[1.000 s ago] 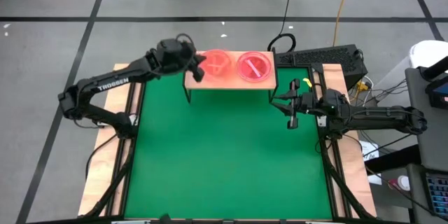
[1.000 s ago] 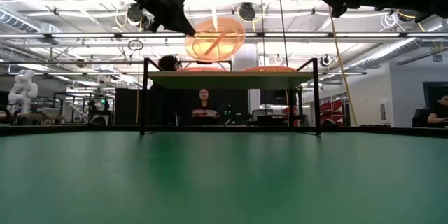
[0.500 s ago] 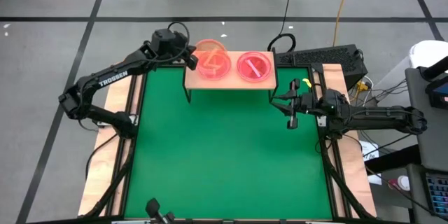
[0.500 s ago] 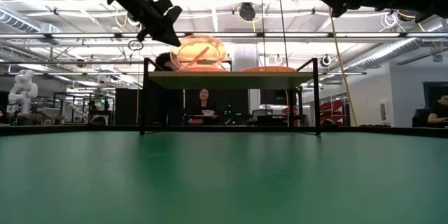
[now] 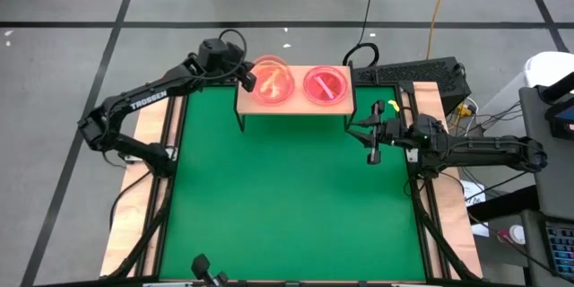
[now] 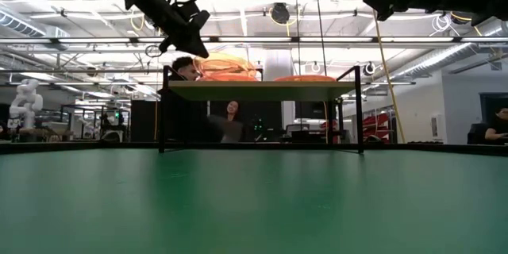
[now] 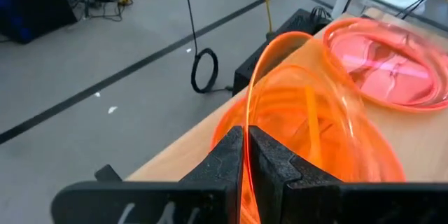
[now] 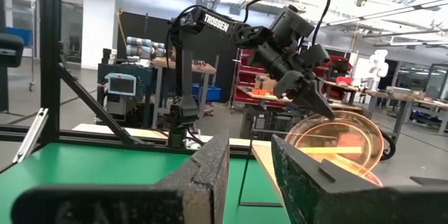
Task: Place and stack plates onto a shelf
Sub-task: Stack the orange plate on top of the pink plate on the shelf
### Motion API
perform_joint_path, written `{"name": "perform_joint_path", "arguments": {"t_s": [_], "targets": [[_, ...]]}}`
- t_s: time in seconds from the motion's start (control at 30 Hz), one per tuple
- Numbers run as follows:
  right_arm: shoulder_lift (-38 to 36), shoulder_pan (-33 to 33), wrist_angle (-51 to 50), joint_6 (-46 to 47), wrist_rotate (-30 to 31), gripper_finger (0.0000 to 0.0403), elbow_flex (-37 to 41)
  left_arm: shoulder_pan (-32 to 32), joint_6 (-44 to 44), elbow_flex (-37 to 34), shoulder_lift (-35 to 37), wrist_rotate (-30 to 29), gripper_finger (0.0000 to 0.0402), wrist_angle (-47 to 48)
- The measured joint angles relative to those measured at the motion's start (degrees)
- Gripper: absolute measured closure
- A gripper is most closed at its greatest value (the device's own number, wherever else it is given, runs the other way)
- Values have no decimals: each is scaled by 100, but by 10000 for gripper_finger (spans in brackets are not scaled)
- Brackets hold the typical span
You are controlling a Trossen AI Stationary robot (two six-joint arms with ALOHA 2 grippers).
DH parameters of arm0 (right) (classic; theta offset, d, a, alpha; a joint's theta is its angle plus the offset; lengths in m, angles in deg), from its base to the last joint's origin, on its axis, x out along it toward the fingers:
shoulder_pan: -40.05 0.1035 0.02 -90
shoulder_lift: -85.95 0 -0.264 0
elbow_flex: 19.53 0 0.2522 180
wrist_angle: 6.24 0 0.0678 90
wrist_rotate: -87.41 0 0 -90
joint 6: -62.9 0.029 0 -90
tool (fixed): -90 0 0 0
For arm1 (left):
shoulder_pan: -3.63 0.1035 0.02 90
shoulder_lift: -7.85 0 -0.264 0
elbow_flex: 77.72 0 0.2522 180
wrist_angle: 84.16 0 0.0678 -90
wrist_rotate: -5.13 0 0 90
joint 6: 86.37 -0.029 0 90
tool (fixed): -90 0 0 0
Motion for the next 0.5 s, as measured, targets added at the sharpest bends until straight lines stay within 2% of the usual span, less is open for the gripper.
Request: {"name": "perform_joint_path", "arguments": {"t_s": [0.5], "targets": [[0,0,-3,-3,0,312,0,0,-80,0,10,-2,375,-16]]}}
